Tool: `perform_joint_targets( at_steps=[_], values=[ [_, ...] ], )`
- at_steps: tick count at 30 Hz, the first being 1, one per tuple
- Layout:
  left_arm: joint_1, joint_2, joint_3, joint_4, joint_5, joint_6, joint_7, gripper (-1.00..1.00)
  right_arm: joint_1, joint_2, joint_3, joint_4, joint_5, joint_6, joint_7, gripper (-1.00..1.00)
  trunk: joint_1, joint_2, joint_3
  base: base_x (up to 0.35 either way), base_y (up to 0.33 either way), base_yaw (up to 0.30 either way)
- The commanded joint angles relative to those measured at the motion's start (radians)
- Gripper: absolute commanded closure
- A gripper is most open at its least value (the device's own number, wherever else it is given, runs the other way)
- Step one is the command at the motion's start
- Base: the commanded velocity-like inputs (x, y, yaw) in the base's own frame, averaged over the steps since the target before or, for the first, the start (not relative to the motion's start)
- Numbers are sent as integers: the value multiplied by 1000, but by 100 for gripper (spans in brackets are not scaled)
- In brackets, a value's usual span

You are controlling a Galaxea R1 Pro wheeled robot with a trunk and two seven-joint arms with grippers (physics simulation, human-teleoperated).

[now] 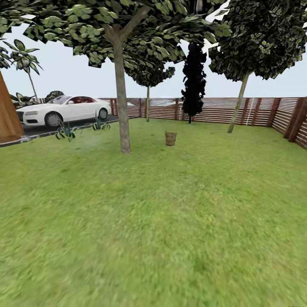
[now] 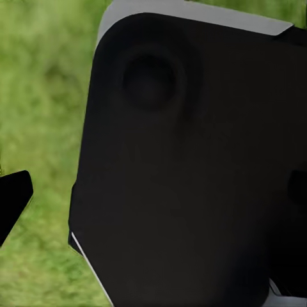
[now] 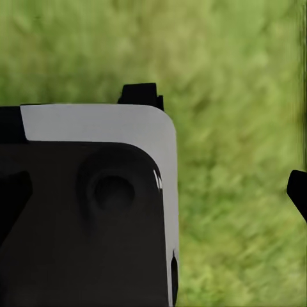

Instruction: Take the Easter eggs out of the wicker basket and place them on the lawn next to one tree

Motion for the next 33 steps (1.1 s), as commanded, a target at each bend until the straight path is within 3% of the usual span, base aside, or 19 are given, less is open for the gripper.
perform_joint_targets(
  at_steps=[1,16,33],
  values=[
    [0,0,4,-3,4,6,3,-100,-1,0,5,2,-9,2,4,-100,1,0,-1,341,-97,-292],
    [0,0,3,-2,1,6,3,-100,-1,0,5,2,-9,2,4,-100,1,0,-1,340,-97,-254],
    [0,-3,-3,-2,-1,6,3,-100,-1,9,4,0,-9,3,4,-100,1,0,-1,341,-97,-16]
  ],
)
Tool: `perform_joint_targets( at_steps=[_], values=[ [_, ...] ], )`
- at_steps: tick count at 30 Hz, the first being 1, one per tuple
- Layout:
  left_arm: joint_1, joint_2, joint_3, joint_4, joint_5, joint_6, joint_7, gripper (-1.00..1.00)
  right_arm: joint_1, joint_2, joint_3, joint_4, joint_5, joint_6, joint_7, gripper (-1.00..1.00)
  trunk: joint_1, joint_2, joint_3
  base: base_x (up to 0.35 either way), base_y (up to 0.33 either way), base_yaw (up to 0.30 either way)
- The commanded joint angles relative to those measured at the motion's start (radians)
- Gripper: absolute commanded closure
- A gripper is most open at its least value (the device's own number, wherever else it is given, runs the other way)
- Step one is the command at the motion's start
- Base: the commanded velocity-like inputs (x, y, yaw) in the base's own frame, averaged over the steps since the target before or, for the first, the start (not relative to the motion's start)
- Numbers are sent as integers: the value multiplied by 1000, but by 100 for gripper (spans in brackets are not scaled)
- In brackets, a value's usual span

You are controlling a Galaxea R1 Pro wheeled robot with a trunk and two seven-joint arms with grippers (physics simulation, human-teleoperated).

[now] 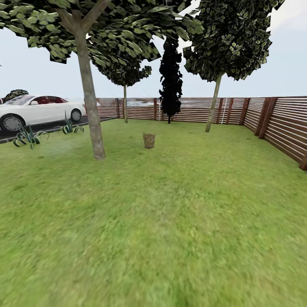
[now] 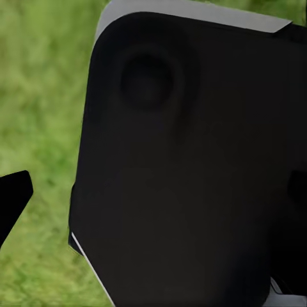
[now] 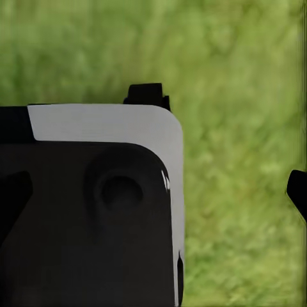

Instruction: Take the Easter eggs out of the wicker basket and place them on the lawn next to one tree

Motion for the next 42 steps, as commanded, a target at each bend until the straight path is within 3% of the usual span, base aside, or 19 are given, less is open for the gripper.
perform_joint_targets(
  at_steps=[1,42],
  values=[
    [0,0,4,-3,3,6,4,-100,-1,0,5,1,-9,2,4,-100,1,0,-1,341,-97,0],
    [0,1,8,-2,4,5,2,-100,-1,2,5,1,-9,2,4,-100,1,0,-1,341,-97,0]
  ],
)
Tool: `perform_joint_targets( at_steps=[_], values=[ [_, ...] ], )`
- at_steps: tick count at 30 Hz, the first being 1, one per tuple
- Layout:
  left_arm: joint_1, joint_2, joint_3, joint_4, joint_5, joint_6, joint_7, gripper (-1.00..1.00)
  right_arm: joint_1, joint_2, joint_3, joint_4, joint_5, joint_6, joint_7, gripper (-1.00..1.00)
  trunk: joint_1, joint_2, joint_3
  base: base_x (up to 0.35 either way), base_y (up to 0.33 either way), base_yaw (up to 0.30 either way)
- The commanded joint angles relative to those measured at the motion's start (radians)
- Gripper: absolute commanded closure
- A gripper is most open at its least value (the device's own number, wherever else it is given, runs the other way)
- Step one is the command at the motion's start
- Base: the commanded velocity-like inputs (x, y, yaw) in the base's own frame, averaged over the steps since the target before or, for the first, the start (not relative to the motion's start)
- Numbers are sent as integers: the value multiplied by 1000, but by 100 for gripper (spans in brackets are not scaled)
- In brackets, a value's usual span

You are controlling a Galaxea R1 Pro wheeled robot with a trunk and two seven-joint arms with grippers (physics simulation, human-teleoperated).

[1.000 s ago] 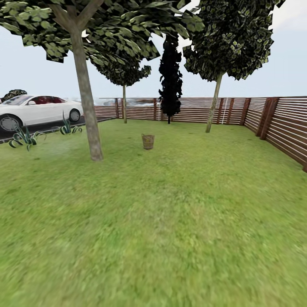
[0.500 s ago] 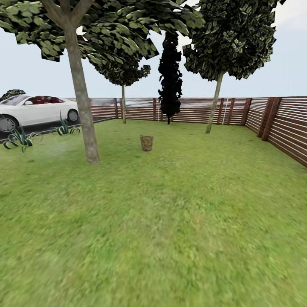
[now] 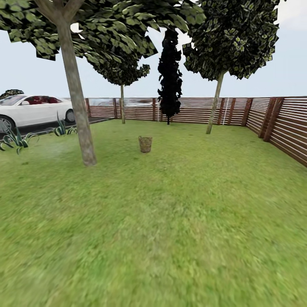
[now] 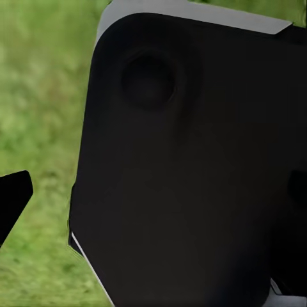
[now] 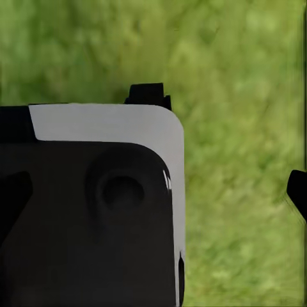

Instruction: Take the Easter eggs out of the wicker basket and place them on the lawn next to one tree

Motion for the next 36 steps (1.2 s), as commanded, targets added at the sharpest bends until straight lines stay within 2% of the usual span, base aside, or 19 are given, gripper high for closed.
perform_joint_targets(
  at_steps=[1,23,36],
  values=[
    [0,0,5,-3,3,6,3,-100,-1,-1,5,1,-9,2,4,-100,1,0,-1,340,-97,0],
    [0,0,5,-3,3,6,3,-100,-1,-2,6,1,-6,3,6,-100,1,0,-1,341,-97,2],
    [0,-2,3,-3,2,6,3,-100,-1,-2,6,1,-5,2,4,-100,1,0,-1,341,-97,145]
  ],
)
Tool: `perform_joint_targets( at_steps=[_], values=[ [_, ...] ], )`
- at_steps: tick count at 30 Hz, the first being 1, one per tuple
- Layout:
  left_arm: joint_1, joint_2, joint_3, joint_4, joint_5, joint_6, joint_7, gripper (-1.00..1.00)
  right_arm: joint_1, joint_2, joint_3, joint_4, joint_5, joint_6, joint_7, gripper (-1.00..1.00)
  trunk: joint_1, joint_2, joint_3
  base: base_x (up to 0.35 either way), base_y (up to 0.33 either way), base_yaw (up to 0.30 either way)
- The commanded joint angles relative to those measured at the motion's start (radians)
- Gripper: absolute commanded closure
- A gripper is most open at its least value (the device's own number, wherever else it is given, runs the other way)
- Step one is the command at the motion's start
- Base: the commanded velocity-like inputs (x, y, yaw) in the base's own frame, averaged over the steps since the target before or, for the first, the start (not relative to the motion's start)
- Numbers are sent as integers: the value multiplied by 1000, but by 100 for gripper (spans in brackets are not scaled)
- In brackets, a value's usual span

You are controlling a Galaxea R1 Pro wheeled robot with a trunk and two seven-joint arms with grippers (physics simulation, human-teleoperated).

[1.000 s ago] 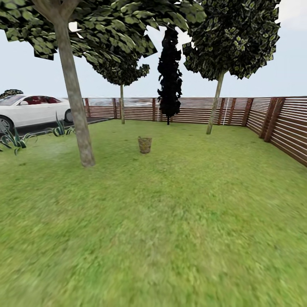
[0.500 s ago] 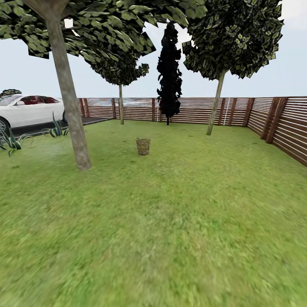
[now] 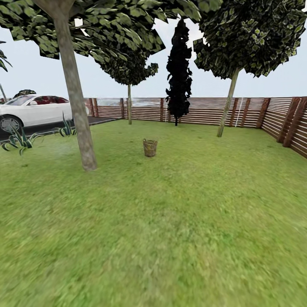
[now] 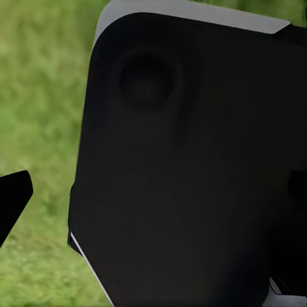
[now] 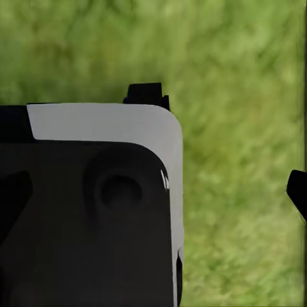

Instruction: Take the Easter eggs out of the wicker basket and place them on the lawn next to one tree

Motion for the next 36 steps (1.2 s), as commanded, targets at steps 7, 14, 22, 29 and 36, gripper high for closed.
perform_joint_targets(
  at_steps=[7,14,22,29,36],
  values=[
    [0,0,5,-3,4,6,3,-100,-1,0,5,1,-7,2,4,-100,1,0,-1,340,-97,3],
    [0,0,6,-3,4,6,3,-100,-1,2,4,1,-9,1,5,-100,1,0,-1,340,-97,0],
    [0,-1,5,-3,4,6,3,-100,-1,-3,4,1,-10,0,4,-100,1,0,-1,341,-97,164],
    [0,-1,5,-3,4,6,3,-100,-1,-4,5,1,-9,0,4,-100,1,0,-1,341,-97,239],
    [0,1,6,-3,4,6,3,-100,-1,-1,5,1,-7,2,4,-100,1,0,-1,340,-97,35]
  ],
)
